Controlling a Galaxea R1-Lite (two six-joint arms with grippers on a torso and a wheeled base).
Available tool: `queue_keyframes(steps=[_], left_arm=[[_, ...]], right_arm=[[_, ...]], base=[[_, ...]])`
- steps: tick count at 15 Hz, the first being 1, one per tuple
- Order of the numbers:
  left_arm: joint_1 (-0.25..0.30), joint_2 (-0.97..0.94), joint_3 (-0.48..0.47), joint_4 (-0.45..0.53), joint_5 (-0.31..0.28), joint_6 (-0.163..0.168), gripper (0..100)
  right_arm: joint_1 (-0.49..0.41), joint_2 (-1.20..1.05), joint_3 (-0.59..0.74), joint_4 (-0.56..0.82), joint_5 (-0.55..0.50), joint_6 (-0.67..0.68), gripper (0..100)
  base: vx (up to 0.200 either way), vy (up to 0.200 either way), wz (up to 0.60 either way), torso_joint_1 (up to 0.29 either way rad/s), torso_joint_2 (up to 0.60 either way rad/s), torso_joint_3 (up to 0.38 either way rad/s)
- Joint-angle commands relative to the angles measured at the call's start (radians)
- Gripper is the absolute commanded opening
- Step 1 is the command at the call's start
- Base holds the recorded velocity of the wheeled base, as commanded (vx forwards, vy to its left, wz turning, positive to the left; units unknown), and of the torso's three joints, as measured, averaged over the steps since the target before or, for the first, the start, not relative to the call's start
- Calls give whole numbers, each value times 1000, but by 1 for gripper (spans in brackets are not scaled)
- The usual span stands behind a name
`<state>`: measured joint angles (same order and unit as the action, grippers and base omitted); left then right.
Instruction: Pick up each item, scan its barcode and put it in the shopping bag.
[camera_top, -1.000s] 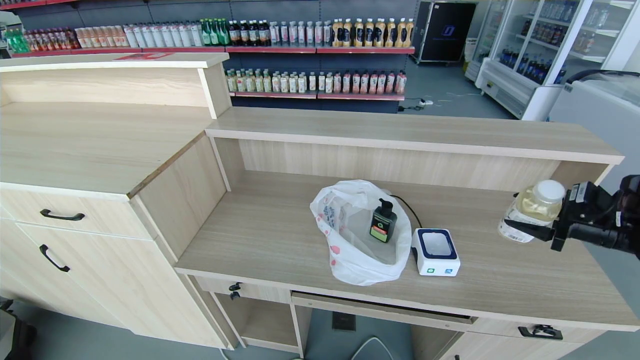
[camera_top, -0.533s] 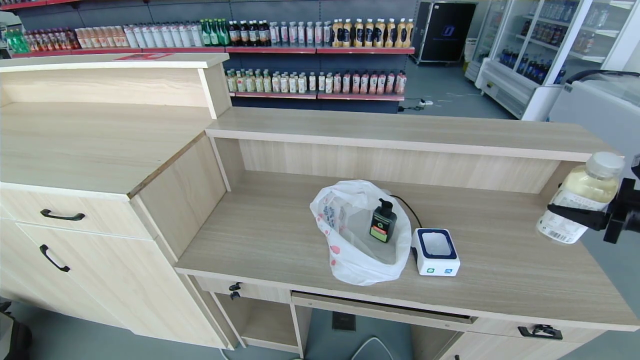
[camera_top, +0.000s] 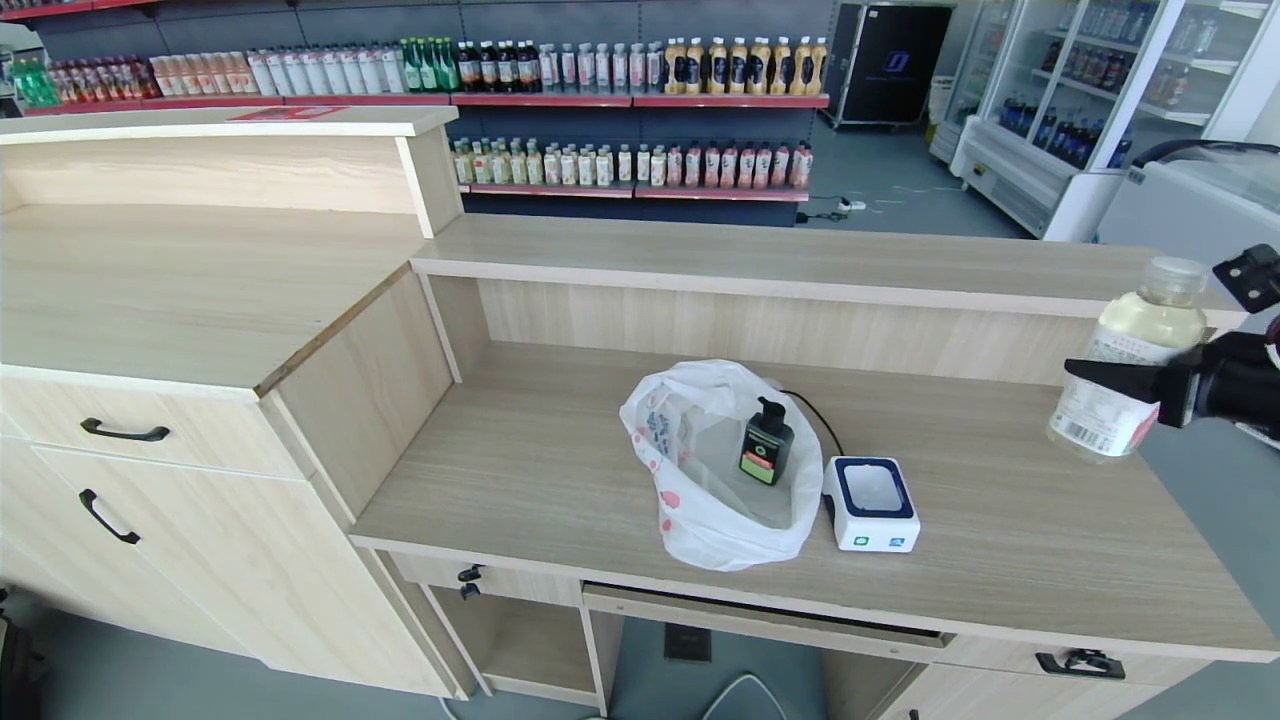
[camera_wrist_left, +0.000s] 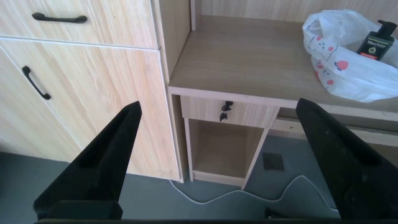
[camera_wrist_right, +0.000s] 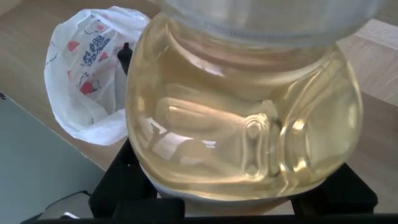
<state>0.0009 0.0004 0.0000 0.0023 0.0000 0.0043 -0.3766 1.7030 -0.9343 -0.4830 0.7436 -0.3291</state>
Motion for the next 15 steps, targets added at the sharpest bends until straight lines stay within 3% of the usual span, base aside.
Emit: queue_keyframes(steps=[1,4,7,12,15], left_arm=[[1,0,0,-1,0,0,100],[1,0,0,1,0,0,100],[1,0,0,1,0,0,100],[1,0,0,1,0,0,100],[1,0,0,1,0,0,100]], right_arm=[[105,-8,17,-77,-90,78,0],[163,-26,126,-224,-155,19,0],[170,-28,130,-230,-282,-134,0],[205,-31,146,-307,-371,-166,0],[249,-26,167,-396,-375,-165,0]], base=[[0,0,0,0,0,0],[0,0,0,0,0,0],[0,0,0,0,0,0],[0,0,0,0,0,0],[0,0,600,-1,-1,1]])
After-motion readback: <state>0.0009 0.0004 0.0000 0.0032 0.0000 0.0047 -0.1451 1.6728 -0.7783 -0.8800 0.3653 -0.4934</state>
